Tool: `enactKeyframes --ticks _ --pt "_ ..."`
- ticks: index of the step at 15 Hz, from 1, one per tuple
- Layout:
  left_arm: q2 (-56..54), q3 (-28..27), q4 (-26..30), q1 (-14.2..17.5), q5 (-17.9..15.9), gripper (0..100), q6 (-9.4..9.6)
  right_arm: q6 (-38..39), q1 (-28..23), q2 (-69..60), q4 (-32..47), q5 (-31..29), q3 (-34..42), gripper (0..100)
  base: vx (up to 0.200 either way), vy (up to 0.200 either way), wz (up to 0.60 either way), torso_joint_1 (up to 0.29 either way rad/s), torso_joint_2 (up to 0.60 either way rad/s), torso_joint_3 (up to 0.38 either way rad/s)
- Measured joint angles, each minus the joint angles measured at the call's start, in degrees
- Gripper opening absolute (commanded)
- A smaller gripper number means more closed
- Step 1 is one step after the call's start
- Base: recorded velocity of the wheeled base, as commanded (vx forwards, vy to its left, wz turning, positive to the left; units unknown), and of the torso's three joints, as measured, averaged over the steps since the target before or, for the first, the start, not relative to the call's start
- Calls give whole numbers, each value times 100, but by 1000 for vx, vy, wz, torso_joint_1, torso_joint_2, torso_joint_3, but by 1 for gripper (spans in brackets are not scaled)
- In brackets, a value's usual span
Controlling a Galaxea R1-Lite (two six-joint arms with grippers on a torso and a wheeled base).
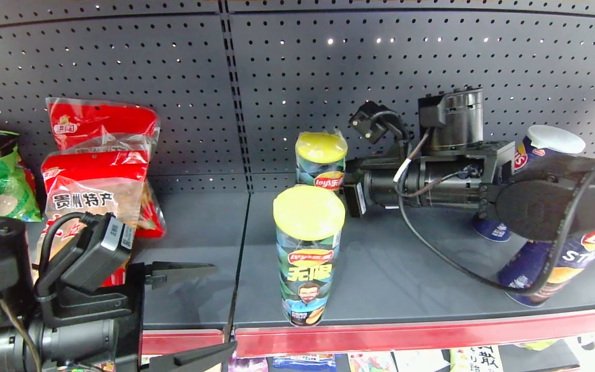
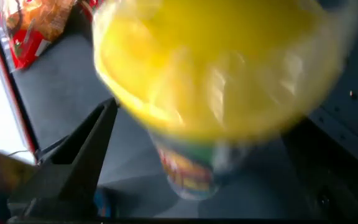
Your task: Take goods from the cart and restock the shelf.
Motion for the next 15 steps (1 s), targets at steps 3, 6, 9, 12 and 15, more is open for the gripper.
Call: enactKeyframes --ticks 3,6,9,12,15 --pt "94 -22 -2 2 68 100 -40 77 -74 -496 11 -180 692 100 0 0 0 0 0 0" --pt "227 -122 -5 -1 451 100 -41 123 -143 -1095 0 -224 1408 100 0 0 0 0 0 0" --pt "397 -179 -5 -6 544 100 -7 123 -154 -1786 -5 -229 2172 100 0 0 0 0 0 0" --pt "612 -210 -11 -6 703 100 4 123 -135 -2660 6 -229 3062 100 0 0 0 0 0 0" --pt "874 -358 -21 -30 758 100 104 123 -135 -3510 15 -230 3764 100 0 0 0 0 0 0"
